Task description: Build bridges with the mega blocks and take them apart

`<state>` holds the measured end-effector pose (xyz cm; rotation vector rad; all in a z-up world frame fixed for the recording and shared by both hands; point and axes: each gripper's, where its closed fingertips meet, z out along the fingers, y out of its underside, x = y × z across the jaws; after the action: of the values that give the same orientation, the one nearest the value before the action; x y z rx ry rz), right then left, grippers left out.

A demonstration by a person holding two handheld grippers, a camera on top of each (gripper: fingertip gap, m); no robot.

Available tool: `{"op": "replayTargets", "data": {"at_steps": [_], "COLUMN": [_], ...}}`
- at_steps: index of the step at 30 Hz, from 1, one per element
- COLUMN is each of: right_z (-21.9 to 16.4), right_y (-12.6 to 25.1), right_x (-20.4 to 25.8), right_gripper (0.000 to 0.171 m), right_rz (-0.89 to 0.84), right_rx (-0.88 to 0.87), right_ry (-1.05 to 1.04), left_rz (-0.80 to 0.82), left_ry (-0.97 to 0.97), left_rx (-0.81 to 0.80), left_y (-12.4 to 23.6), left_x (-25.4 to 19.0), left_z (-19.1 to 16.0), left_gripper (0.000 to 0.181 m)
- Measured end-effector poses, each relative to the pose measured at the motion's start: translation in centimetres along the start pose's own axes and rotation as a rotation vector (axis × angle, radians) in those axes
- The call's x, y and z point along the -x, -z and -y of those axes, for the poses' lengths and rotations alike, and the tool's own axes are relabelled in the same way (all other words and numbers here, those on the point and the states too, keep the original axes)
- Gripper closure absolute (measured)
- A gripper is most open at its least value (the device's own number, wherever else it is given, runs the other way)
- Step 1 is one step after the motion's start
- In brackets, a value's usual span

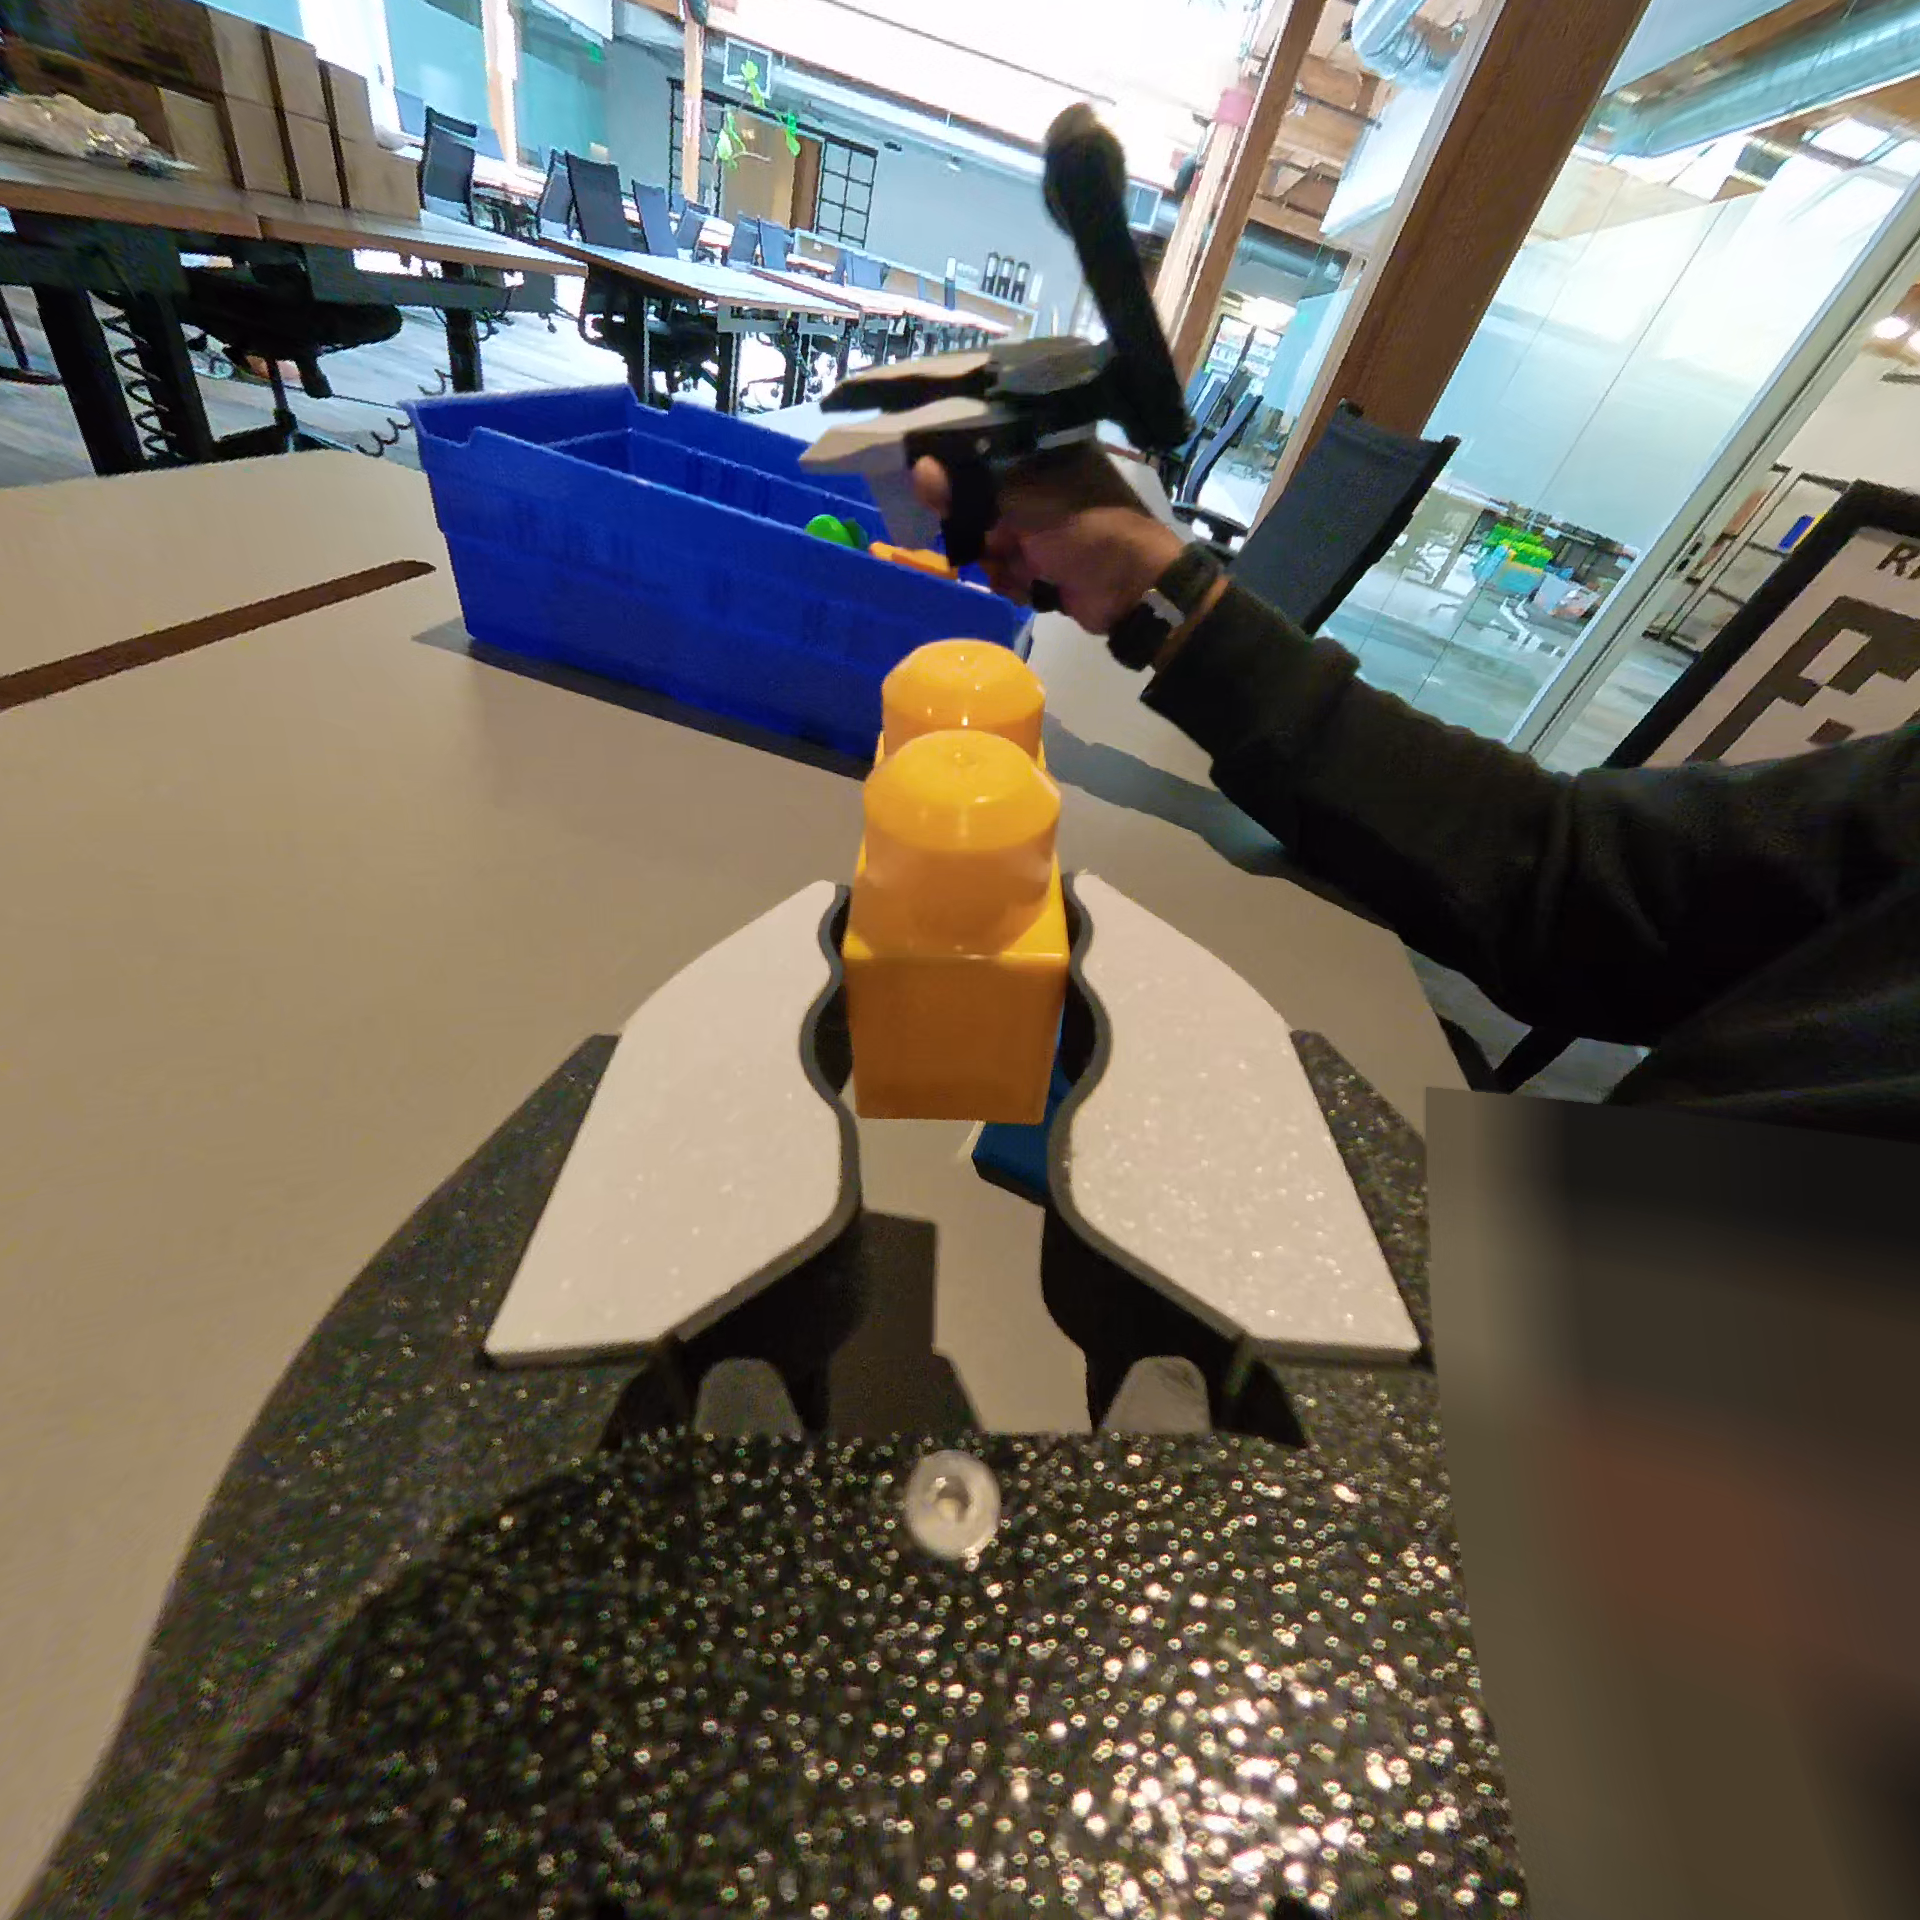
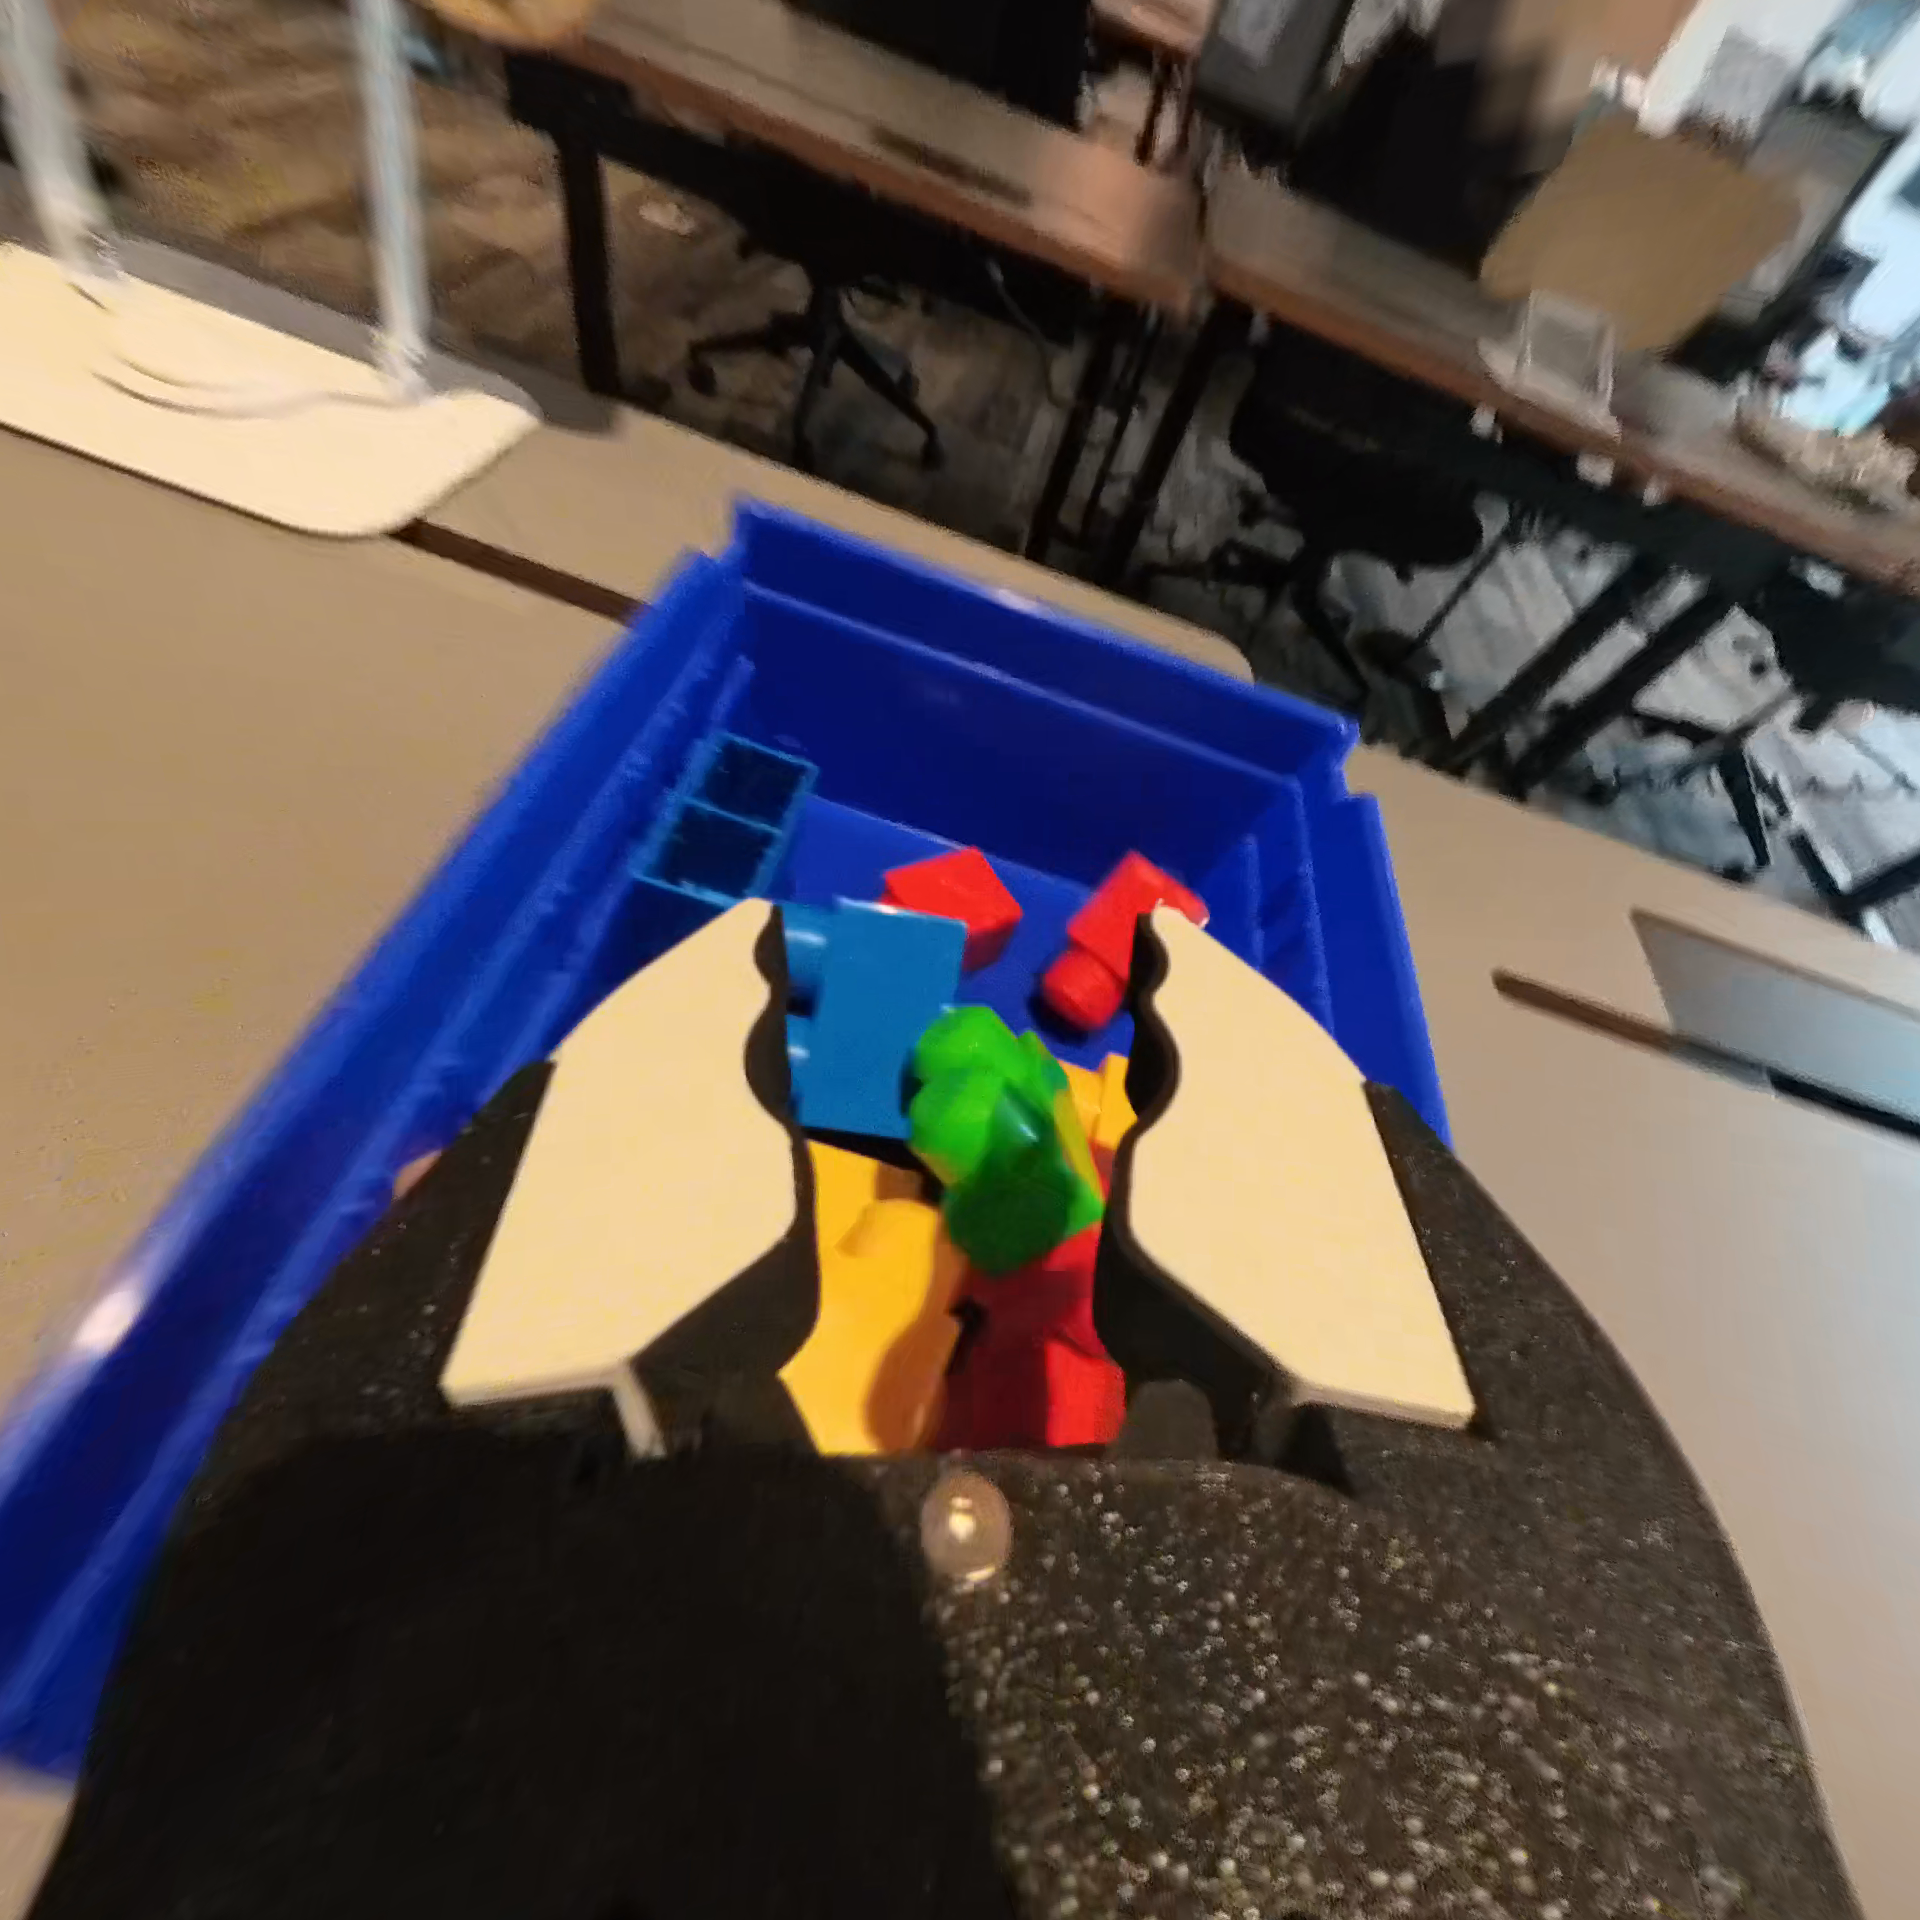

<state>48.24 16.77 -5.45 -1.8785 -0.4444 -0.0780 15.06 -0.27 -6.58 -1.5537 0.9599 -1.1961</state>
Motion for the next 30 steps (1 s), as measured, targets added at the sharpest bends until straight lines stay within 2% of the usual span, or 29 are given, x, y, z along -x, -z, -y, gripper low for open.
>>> {"op": "replayTargets", "data": {"at_steps": [3,6,9,11,14,16,17,23,30], "right_z": [4.4,7.5,7.8,6.9,4.7,3.4,3.1,3.6,3.5], "right_y": [3.8,8.1,11.5,12.8,12.7,12.5,12.9,14.0,13.9], "right_x": [4.7,13.1,21.8,26.9,31.5,32.9,33.5,34.1,34.2], "right_gripper": [0.119,0.128,0.128,0.125,0.117,0.114,0.120,0.119,0.136], "right_rz": [0.140,0.415,0.724,0.915,1.019,1.051,1.086,1.169,1.167], "right_rx": [-0.183,-0.335,-0.383,-0.355,-0.274,-0.247,-0.252,-0.282,-0.277], "right_ry": [0.066,0.200,0.280,0.303,0.385,0.432,0.427,0.366,0.362], "left_rz": [-0.003,-0.018,-0.043,-0.067,-0.104,-0.121,-0.117,-0.100,-0.107], "left_ry": [-0.047,-0.115,-0.196,-0.236,-0.266,-0.256,-0.249,-0.272,-0.283], "left_rx": [-0.001,0.000,0.013,0.028,0.035,0.002,0.005,0.045,0.064], "left_y": [0.0,-0.3,-0.6,-0.9,-1.2,-1.0,-1.0,-1.5,-1.9], "left_x": [-0.5,-1.3,-2.4,-3.1,-4.1,-4.4,-4.3,-4.2,-4.3], "left_z": [0.3,0.4,0.3,0.0,-0.2,0.3,0.3,-0.4,-0.9], "left_gripper": [0.145,0.145,0.145,0.145,0.145,0.145,0.145,0.145,0.145]}}
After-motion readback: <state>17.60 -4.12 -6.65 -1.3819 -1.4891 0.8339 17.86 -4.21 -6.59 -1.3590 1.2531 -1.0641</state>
